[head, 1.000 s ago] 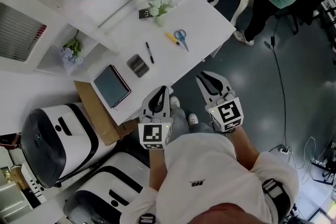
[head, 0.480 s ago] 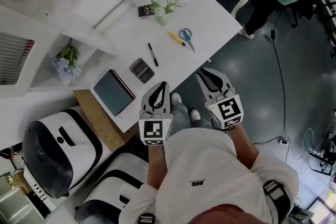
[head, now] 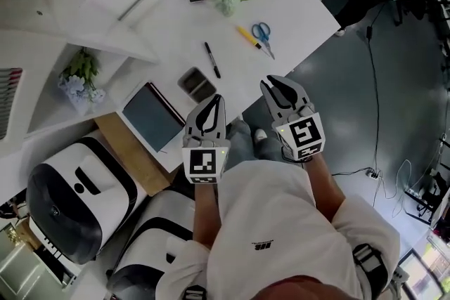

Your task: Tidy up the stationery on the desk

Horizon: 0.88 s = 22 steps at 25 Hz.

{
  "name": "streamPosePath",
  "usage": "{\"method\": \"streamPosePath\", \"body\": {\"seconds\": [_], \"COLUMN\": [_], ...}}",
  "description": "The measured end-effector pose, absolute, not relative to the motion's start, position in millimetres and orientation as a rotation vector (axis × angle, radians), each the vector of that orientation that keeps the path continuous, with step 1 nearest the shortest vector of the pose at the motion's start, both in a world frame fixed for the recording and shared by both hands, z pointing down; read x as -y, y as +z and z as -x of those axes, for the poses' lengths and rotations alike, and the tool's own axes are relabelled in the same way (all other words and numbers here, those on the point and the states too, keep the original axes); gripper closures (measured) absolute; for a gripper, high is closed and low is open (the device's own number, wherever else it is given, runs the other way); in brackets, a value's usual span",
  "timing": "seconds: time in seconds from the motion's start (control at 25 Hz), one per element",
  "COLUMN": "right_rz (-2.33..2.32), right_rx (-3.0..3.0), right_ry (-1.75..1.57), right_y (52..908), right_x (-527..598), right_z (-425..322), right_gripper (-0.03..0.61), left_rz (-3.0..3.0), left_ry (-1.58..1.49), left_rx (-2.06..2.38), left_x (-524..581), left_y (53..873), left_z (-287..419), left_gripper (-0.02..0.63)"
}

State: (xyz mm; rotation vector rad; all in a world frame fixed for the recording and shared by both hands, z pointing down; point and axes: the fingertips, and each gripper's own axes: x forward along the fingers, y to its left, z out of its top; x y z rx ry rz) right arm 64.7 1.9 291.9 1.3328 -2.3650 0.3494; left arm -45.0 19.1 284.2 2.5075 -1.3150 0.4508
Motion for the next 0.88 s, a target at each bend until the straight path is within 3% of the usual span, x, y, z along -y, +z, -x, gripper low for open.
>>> {"method": "streamPosePath", "body": {"seconds": [0.88], "right_rz": [-1.116], "right_rx": [2.388], "right_ry": [0.476], "right_y": [402], "right_x": [70], "right_z": [8], "right_gripper": [0.531], "left_rz": [-2.38], "left_ry": [0.494], "left_rx": [1.405], "left_x": [34], "left_y": [374], "left_z": [76], "left_gripper": [0.614]}}
